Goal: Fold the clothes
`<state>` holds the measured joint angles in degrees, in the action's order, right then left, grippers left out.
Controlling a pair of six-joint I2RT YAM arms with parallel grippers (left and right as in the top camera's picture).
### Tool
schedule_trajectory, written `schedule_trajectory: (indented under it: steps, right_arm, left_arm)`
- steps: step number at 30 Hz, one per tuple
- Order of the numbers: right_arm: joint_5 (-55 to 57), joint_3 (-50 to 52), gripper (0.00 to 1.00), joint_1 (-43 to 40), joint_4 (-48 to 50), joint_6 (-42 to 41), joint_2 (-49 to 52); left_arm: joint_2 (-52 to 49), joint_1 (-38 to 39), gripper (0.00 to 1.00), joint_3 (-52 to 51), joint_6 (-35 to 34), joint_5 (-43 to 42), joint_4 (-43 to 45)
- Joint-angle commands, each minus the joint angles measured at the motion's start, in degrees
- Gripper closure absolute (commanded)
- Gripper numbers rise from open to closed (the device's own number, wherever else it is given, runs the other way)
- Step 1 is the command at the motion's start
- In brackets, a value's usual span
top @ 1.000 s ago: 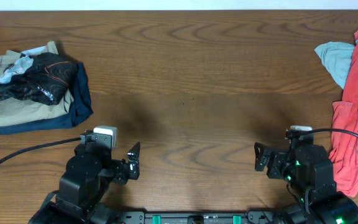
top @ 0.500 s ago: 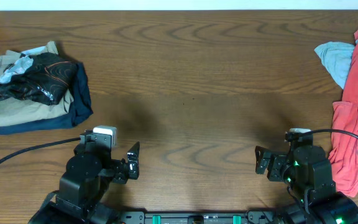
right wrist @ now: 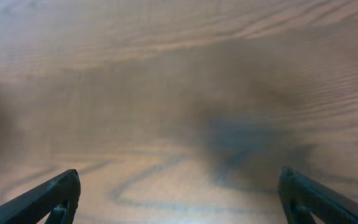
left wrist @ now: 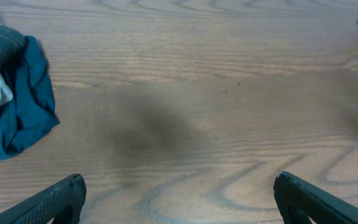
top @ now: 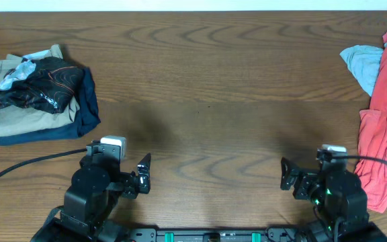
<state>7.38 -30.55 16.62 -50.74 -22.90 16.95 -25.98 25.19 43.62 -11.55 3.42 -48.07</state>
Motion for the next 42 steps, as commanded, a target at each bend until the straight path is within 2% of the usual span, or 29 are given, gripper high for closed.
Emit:
schedule_trajectory:
  steps: [1,8,10,18,22,33,38,42]
  right_arm:
    - [0.74,5.11,0.01,-3.34,4.15,2.08,-5.20]
    - [-8.70,17.99,0.01,-11.67,24.50,8.70,-16.26]
    - [-10.10,20.11,0.01,-13.86,29.94,9.70,-16.44]
    - [-11.93,26.16,0.01,-16.33,41.66,17.57,-16.63]
    - [-11.89,30.32,0.01,-16.35,47.01,18.08,-16.63]
    - [-11.69,30.23,0.01,-16.35,47.28,25.35,-16.68]
    - [-11.76,30.25,0.01,-16.35,54.51,25.33,-16.68]
    - [-11.39,30.18,0.01,-16.33,46.21,24.35,-16.65]
  left_arm:
    - [0.15,0.13,0.03,-0.37,1.18,0.70,0.20]
    - [0.17,0.13,0.02,-0.37,1.18,0.70,0.20]
    - [0.15,0.13,0.02,-0.37,1.18,0.70,0.20]
    - [0.15,0.13,0.02,-0.37,1.18,0.70,0.20]
    - [0.17,0.13,0.02,-0.37,1.18,0.72,0.20]
    - [0.15,0.13,0.02,-0.37,1.18,0.70,0.20]
    - [0.15,0.13,0.02,-0.37,1.18,0.70,0.20]
    - [0.17,0.13,0.02,-0.37,1.18,0.70,0.20]
